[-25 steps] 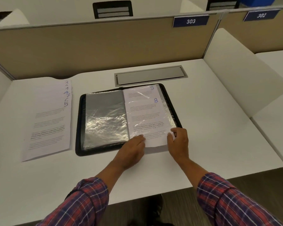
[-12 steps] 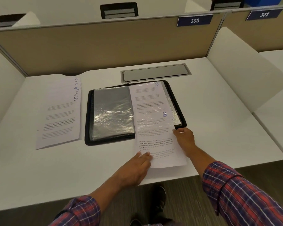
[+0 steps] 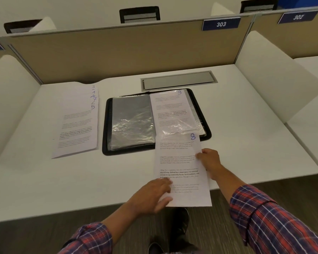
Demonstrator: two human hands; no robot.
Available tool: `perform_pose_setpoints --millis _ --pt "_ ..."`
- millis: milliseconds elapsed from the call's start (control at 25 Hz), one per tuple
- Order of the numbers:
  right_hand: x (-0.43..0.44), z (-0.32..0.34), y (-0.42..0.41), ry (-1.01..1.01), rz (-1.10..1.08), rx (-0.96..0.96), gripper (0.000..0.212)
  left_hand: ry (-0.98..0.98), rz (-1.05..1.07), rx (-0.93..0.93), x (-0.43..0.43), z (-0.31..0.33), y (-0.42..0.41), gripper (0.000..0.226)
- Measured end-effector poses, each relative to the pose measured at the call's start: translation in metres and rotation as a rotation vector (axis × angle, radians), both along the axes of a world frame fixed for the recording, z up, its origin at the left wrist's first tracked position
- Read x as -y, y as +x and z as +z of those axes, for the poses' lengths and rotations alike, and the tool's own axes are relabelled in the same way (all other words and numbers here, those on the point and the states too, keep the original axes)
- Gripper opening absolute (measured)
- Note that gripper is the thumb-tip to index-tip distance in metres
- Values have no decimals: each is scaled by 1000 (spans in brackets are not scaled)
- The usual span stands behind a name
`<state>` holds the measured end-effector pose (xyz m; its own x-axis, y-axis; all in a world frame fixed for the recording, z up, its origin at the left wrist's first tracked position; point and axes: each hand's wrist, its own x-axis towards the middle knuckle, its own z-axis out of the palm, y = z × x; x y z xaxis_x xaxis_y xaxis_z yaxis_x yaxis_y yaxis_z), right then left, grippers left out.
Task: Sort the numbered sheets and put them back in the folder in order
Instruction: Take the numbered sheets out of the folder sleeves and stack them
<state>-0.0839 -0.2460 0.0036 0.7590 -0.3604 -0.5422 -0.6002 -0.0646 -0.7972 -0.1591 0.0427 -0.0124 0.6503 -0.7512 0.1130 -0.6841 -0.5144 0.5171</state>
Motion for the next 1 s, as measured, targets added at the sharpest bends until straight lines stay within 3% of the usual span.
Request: perform_pose_setpoints --millis 280,440,520,720,1000 --pt "-7 17 -27 37 -74 51 10 -327 762 -463 20 19 20 45" --pt "-13 31 -34 98 -79 121 11 -566 912 -743 28 36 25 54" --pt "-16 38 -33 115 -79 157 11 -671 912 -825 27 43 23 48" --pt "-30 49 -26 142 -82 188 13 -784 1003 -774 19 45 28 11" --pt "-54 34 18 117 -9 182 6 -851 1145 -755 -8 48 71 8"
